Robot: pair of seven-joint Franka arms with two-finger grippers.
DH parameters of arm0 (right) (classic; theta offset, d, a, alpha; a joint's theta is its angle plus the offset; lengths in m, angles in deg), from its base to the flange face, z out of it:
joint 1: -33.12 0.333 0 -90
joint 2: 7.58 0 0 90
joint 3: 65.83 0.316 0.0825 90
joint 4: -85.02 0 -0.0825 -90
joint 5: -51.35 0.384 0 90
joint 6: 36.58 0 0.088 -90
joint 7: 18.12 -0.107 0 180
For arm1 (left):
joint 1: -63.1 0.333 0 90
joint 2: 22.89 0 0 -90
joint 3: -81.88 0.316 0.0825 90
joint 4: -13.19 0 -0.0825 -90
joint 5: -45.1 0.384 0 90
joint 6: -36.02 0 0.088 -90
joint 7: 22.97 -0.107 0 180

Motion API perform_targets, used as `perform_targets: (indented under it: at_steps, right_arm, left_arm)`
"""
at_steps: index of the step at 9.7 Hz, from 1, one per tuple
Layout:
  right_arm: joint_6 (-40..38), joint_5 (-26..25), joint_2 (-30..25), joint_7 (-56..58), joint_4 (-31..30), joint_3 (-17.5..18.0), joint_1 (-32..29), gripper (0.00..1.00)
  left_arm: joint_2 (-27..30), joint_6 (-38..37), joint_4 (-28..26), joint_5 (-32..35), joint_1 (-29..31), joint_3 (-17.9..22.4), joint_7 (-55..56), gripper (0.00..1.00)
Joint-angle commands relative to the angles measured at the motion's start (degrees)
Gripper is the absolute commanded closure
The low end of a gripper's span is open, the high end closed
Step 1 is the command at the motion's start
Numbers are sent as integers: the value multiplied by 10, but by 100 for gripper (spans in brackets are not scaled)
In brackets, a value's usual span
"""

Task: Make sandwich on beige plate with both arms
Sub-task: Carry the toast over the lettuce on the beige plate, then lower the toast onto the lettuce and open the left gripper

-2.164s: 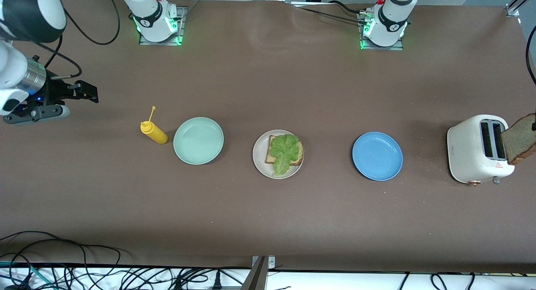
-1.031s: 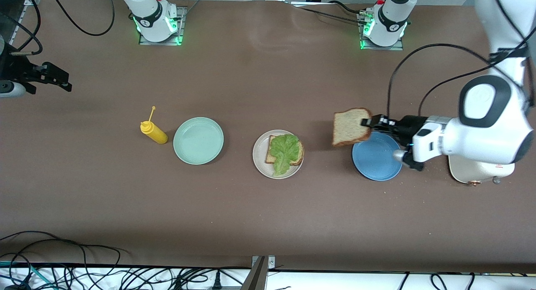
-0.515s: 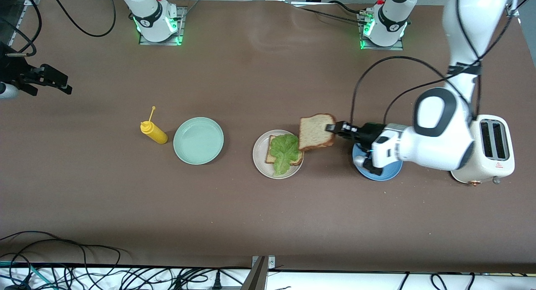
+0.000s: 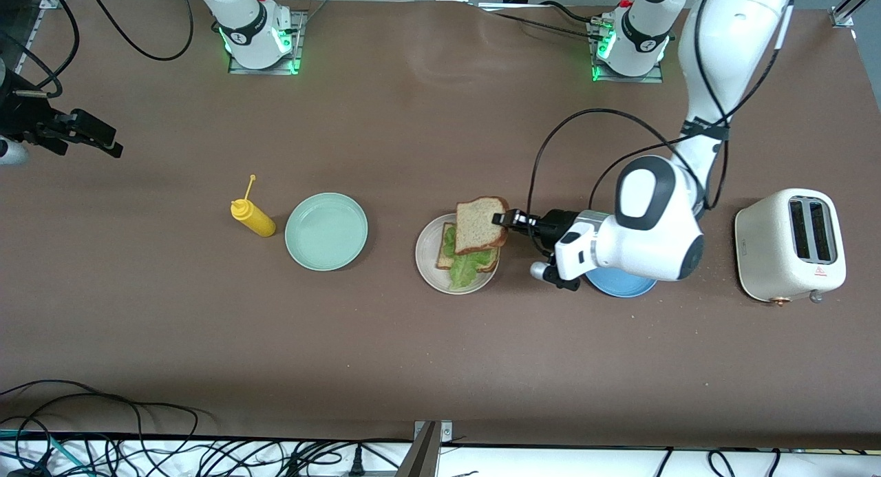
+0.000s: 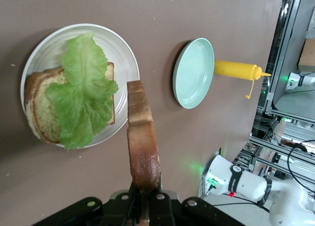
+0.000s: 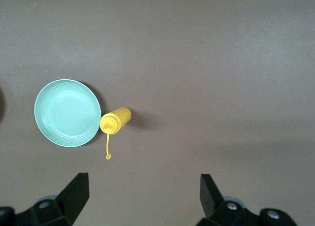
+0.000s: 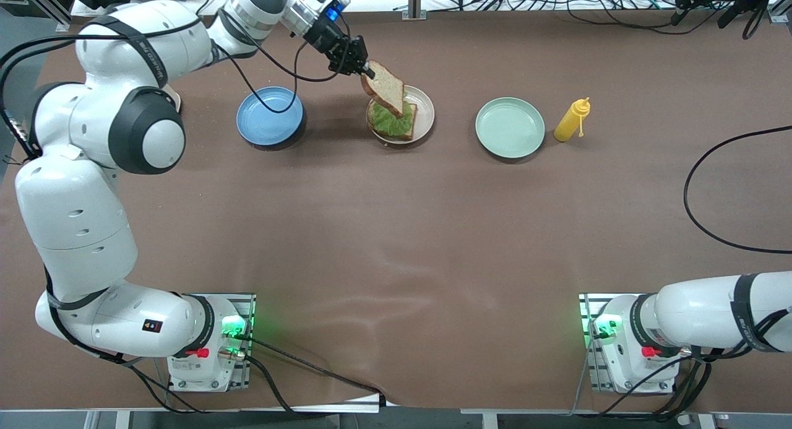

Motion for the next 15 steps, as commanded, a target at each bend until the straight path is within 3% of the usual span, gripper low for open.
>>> perform_targets:
  at_steps: [1,12,13,14,15]
  right_arm:
    - [-11,-4,19,0,38,6,-3,0]
    - [-24,-8,23,1,47,13,-1,0]
    - [-24,-7,25,2,48,13,-1,0]
    - [-25,-8,25,2,48,13,-1,0]
    - [-25,-7,25,2,48,12,-2,0]
  left_arm:
    - [-20,39,9,-29,-20,5,5,100]
    - [-74,135,4,-45,-52,8,4,100]
    - [-74,135,0,-43,-48,10,-1,83]
    - [-73,135,0,-20,-46,10,-4,22]
    - [-71,134,-1,-2,-43,10,-1,0]
